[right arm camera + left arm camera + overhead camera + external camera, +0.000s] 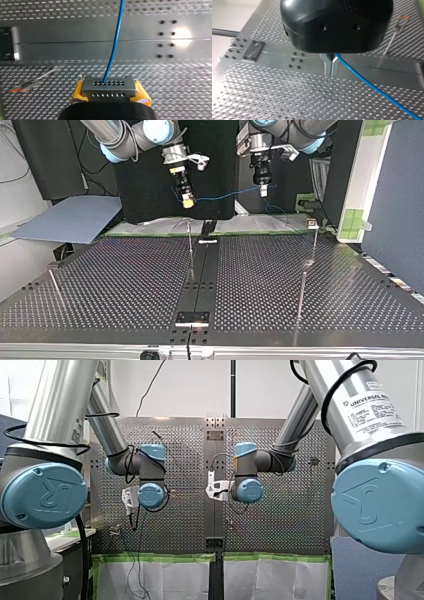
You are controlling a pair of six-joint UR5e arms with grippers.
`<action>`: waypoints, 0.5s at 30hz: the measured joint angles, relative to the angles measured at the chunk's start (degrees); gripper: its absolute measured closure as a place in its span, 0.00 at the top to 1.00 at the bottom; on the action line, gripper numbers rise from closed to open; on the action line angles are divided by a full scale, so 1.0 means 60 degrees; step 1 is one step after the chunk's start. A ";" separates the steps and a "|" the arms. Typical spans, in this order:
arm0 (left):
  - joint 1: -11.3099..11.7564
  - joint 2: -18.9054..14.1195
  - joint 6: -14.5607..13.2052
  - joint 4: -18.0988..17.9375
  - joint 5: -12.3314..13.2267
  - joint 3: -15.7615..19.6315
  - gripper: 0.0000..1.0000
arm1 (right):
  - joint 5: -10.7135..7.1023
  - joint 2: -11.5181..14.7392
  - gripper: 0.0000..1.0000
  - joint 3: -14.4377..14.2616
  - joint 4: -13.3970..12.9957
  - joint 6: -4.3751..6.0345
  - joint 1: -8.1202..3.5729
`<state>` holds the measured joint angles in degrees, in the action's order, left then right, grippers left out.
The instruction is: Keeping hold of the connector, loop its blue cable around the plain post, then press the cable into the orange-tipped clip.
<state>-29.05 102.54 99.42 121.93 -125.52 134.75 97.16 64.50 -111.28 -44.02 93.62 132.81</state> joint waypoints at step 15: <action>0.0323 -0.1512 0.0133 0.1513 -0.0220 -0.0849 0.00 | -0.0448 0.1424 0.00 0.1406 0.1421 -0.0064 -0.0147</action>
<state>-27.12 93.47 100.22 131.00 -126.84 129.65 94.47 73.04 -102.84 -35.49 93.24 131.93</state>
